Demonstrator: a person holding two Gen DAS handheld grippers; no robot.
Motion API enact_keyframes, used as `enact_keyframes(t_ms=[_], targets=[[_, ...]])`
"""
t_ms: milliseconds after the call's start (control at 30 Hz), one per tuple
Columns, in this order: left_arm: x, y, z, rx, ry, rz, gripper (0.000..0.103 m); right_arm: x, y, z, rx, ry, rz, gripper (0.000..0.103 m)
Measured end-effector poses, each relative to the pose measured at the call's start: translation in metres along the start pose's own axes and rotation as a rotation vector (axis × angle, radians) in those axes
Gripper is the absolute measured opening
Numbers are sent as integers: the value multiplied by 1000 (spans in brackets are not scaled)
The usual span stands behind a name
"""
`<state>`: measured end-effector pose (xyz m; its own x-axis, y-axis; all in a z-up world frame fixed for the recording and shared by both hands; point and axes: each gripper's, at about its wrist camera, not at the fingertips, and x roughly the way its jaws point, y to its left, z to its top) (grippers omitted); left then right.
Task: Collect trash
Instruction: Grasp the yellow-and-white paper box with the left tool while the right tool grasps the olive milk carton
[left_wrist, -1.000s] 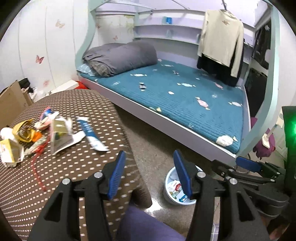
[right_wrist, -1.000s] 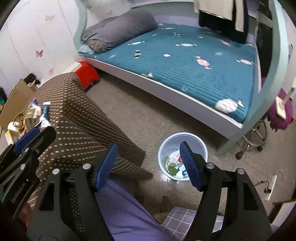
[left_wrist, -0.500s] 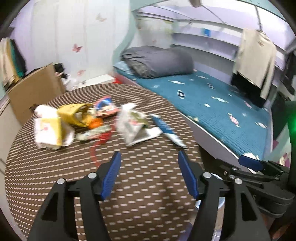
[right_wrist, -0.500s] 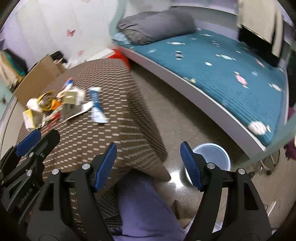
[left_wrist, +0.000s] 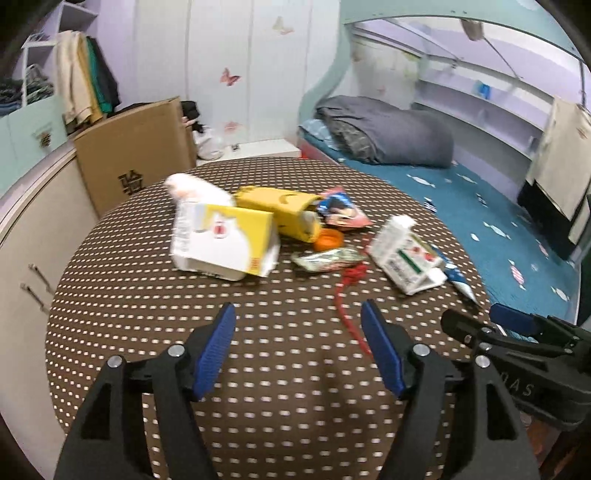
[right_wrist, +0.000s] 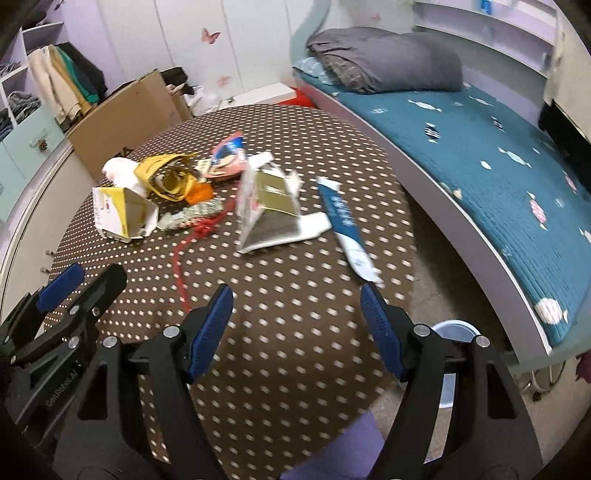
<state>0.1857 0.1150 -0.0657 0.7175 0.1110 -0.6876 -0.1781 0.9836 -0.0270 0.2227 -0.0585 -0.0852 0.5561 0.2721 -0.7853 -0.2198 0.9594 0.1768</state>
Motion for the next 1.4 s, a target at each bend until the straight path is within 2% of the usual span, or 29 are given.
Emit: enact_keyframes(t_ms=[133, 200, 267, 367, 467, 667, 767, 833, 900, 1067, 1300, 1333, 1400], targets=[[1, 21, 4, -20, -8, 35, 75, 7, 10, 10, -23, -3, -2, 75], [1, 29, 7, -25, -14, 52, 78, 10, 12, 17, -32, -11, -11, 83], [2, 38, 11, -39, -21, 62, 82, 15, 17, 24, -52, -19, -18, 85], [7, 49, 18, -48, -23, 50, 86, 29, 22, 35, -83, -8, -39, 85], [17, 54, 27, -14, -18, 27, 90, 44, 24, 45, -109, 12, -47, 85], [58, 62, 45, 48, 52, -8, 91, 71, 21, 57, -134, 49, -53, 85], [80, 68, 55, 49, 81, 5, 92, 78, 19, 58, -142, 64, -46, 74], [91, 74, 61, 54, 91, -23, 93, 79, 17, 60, -143, 56, -51, 68], [101, 79, 66, 56, 94, -40, 94, 80, 16, 62, -147, 48, -56, 53], [118, 81, 74, 57, 102, -95, 94, 79, 12, 63, -135, 47, -25, 52], [108, 82, 73, 51, 37, -169, 93, 65, 13, 61, -119, 24, 16, 52], [105, 81, 70, 48, 31, -172, 91, 62, 14, 61, -120, 20, 20, 52], [98, 79, 68, 54, 14, -177, 51, 55, 15, 60, -119, 8, 24, 52]])
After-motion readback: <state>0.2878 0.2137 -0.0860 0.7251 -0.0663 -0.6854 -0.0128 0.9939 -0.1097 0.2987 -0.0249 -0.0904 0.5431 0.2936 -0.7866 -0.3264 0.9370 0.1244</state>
